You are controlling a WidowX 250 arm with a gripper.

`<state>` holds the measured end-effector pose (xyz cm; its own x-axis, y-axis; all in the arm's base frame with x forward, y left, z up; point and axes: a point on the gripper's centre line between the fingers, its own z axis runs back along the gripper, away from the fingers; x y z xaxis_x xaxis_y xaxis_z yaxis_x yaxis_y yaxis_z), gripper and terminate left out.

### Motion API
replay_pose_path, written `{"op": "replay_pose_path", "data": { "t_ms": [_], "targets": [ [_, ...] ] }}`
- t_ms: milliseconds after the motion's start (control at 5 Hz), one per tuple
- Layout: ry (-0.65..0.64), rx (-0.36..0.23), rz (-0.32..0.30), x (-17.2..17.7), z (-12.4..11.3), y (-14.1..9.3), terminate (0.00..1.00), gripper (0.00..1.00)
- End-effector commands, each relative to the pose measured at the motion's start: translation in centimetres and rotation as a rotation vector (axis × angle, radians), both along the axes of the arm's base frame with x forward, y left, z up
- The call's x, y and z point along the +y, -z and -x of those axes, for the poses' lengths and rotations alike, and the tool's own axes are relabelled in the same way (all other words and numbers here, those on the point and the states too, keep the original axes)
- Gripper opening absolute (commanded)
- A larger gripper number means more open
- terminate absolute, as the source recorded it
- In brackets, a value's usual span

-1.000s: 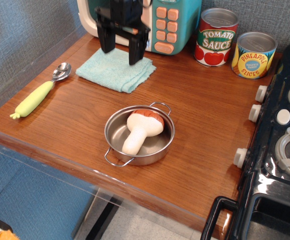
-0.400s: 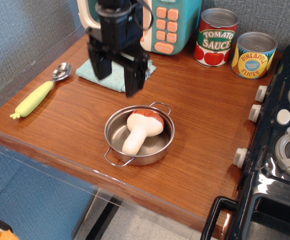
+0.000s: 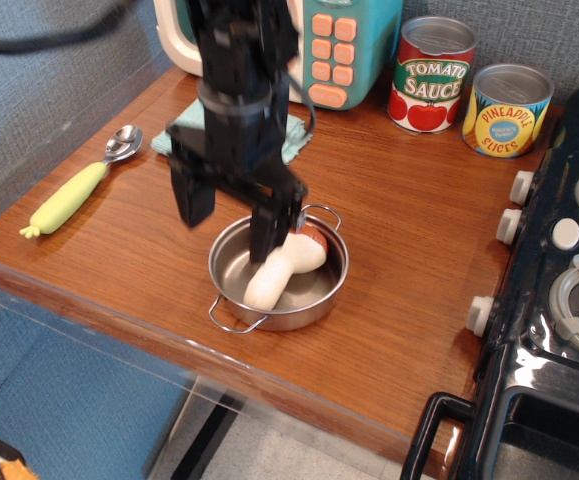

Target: Place the baster on the cloth.

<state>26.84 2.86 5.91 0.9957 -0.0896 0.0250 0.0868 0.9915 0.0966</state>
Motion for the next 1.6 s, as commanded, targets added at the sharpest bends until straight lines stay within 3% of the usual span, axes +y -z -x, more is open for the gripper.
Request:
{"op": "replay_pose_path", "data": {
  "t_ms": [0, 200, 400, 600, 800, 1000, 1200, 1400],
  "targets": [
    [-0.047, -0.025, -0.05, 0.3, -0.4, 1.7, 0.0, 1.0],
    [-0.036, -0.037, -0.061, -0.2, -0.4, 1.9, 0.0, 1.0],
    [-0.024, -0.073, -0.064, -0.4, -0.4, 0.4, 0.0, 1.0],
    [-0.014, -0.159, -0.054, -0.5, -0.5, -3.1, 0.0, 1.0],
    [-0.005, -0.133, -0.011, -1.2, -1.4, -2.8, 0.0, 1.0],
    [-0.009, -0.032, -0.022, -1.3, -2.1, 0.5, 0.0, 1.0],
    [-0.009, 0.032, -0.037, -1.4, -2.2, 3.0, 0.0, 1.0],
    [0.005, 0.054, -0.042, -1.9, -1.7, 3.9, 0.0, 1.0]
  ]
}}
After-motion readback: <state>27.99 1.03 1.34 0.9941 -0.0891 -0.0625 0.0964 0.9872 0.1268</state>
